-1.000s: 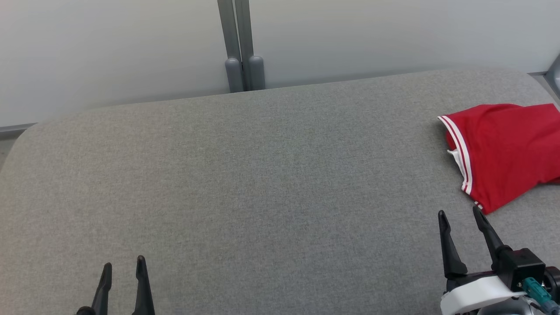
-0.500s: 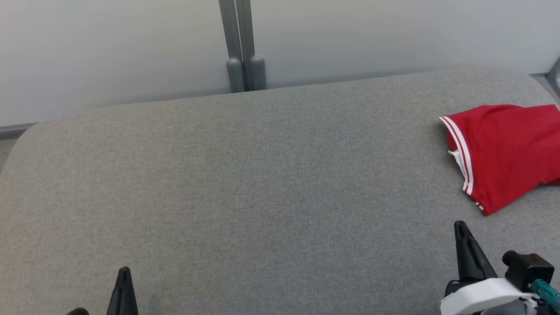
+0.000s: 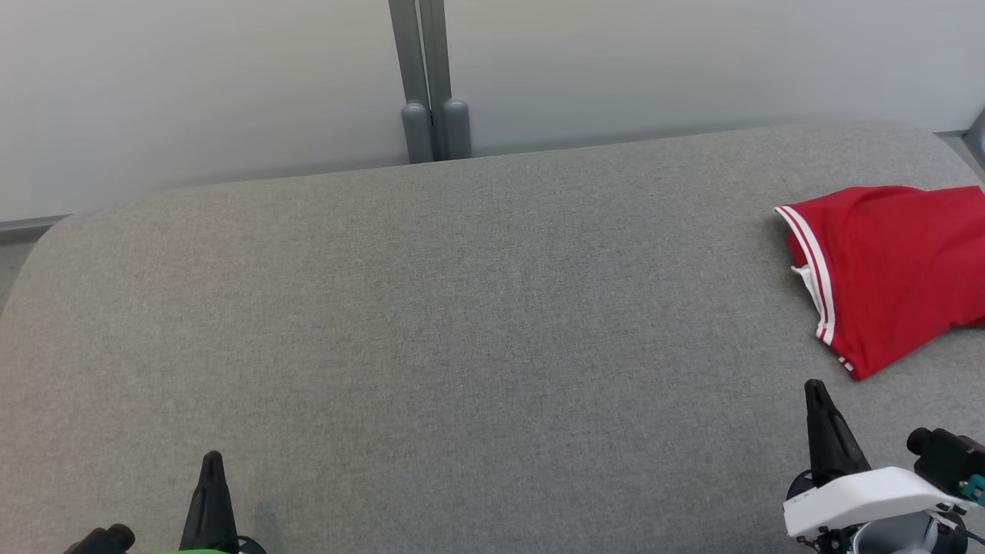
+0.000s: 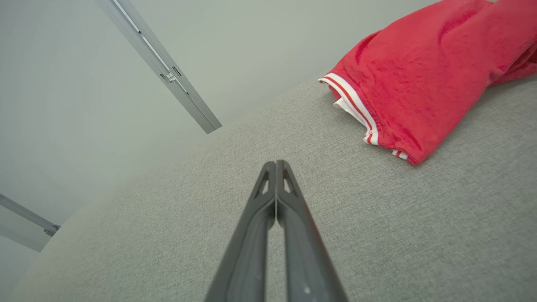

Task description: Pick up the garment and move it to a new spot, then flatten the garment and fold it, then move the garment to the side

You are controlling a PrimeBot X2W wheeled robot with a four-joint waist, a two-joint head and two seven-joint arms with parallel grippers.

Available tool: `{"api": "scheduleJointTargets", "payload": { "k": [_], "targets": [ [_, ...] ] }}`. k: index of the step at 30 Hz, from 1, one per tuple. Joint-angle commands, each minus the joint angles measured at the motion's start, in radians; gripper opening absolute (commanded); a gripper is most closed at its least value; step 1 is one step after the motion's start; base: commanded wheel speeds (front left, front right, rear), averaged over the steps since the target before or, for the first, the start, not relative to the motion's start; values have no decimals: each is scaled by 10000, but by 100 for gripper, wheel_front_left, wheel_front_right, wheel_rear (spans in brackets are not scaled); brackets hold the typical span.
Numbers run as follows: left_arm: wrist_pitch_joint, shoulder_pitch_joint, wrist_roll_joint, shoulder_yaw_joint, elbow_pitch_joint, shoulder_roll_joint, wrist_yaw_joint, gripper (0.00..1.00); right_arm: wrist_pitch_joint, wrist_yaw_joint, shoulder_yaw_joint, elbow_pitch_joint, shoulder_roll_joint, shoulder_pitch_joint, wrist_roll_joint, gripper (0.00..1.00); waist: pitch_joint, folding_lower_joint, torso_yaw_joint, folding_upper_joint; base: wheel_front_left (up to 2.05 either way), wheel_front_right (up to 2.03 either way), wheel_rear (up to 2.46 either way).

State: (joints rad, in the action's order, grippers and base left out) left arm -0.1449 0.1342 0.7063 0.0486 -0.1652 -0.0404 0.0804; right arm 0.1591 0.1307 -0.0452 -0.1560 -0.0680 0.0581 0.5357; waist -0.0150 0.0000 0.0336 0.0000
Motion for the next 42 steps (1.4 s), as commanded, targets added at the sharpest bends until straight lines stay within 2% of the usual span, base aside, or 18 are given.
{"api": "scheduleJointTargets", "payload": {
  "k": [1, 20, 42],
  "targets": [
    [77, -318, 402, 61, 96, -66, 72, 0, -83, 2, -45, 89, -64, -270, 445, 0, 2, 0, -5, 0, 0, 0, 0],
    [750, -911, 2740, 218, -139, -93, 194, 0, -728, 2, -143, -164, -62, -659, 3281, 0, 24, 0, -68, 0, 0, 0, 0],
    [1375, -1467, 4893, 368, -364, -117, 308, 0, -1364, 3, -264, -407, -32, -1017, 5899, 0, 50, 0, -140, 0, 0, 0, 0]
  ]
}}
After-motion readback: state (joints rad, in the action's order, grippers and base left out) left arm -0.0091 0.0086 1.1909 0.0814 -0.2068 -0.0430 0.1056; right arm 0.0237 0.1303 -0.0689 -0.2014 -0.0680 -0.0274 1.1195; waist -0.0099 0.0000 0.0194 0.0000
